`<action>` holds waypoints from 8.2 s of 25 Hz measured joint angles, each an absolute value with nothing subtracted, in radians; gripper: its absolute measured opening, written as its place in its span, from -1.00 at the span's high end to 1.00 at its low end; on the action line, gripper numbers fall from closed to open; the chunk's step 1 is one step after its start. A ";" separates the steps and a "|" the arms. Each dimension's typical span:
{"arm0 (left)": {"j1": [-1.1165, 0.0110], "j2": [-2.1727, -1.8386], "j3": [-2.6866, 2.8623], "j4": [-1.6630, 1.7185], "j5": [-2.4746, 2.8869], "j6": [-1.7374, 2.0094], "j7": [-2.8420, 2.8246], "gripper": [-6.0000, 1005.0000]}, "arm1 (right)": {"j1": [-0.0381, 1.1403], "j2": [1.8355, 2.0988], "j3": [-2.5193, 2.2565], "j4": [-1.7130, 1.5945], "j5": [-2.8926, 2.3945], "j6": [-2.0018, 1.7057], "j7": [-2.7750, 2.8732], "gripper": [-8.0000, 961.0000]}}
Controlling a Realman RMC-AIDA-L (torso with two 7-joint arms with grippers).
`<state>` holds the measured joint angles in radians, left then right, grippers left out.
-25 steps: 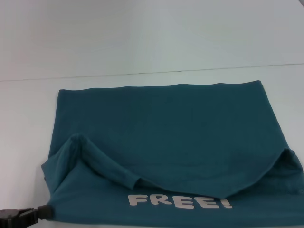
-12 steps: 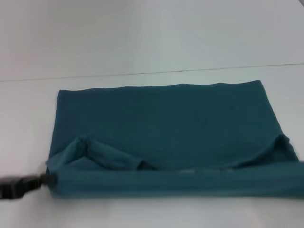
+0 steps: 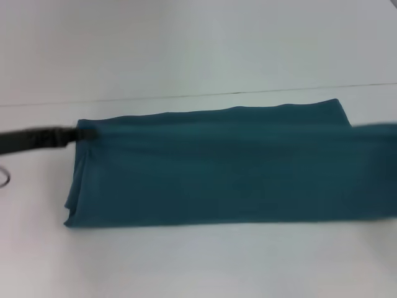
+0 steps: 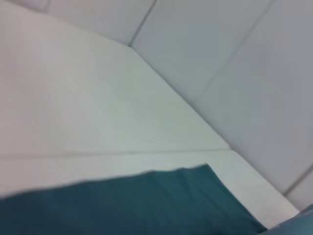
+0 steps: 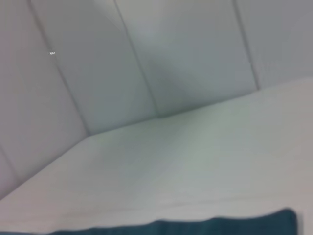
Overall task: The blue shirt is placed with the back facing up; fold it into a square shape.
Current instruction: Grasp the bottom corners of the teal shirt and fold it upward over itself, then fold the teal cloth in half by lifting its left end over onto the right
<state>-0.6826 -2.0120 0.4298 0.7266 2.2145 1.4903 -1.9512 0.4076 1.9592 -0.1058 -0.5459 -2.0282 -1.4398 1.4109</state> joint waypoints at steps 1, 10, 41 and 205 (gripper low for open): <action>-0.698 -2.012 0.444 0.717 2.216 1.444 -1.954 0.95 | 0.427 1.964 -0.108 -0.545 -2.025 -1.409 1.407 0.93; -0.767 -2.021 0.488 0.629 2.202 1.109 -1.939 0.93 | 0.576 2.038 -0.115 -0.542 -1.933 -1.110 1.283 0.93; -0.836 -2.094 0.538 0.545 2.164 0.687 -1.825 0.87 | 0.718 2.059 -0.137 -0.351 -1.747 -0.712 0.937 0.93; -0.656 -2.053 0.629 0.691 2.460 1.256 -2.560 -0.86 | 0.471 1.861 -0.440 -0.703 -2.132 -1.386 2.063 -0.92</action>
